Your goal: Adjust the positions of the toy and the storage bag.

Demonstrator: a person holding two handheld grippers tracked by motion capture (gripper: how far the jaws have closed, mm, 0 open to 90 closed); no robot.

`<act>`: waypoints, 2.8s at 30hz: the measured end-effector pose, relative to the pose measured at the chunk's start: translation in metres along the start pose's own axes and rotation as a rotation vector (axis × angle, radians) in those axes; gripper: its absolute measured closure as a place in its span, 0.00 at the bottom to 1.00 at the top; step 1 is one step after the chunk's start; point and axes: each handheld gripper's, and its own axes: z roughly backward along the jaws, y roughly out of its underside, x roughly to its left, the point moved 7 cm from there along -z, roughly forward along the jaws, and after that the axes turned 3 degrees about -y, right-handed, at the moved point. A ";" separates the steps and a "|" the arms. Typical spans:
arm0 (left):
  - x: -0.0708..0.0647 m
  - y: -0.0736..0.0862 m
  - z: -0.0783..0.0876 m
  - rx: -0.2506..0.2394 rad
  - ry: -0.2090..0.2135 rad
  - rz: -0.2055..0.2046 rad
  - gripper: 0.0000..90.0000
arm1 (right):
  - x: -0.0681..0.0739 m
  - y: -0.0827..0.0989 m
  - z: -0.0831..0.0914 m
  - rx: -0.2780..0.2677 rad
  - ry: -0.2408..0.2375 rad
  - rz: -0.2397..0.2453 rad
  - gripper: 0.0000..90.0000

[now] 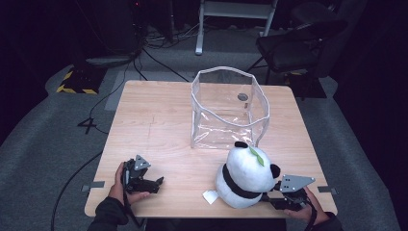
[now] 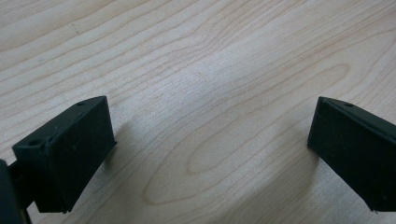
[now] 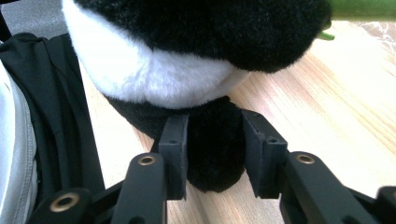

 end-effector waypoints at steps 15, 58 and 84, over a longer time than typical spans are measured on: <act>-0.001 -0.001 0.000 -0.001 -0.003 0.006 0.01 | -0.004 0.004 0.006 -0.023 -0.001 -0.017 0.81; -0.003 -0.001 -0.001 0.000 0.007 -0.011 0.01 | -0.054 0.054 0.070 -0.064 0.242 -0.184 0.81; -0.034 -0.025 -0.020 -0.005 0.080 -0.128 0.00 | -0.061 0.062 0.083 -0.038 0.302 -0.223 0.24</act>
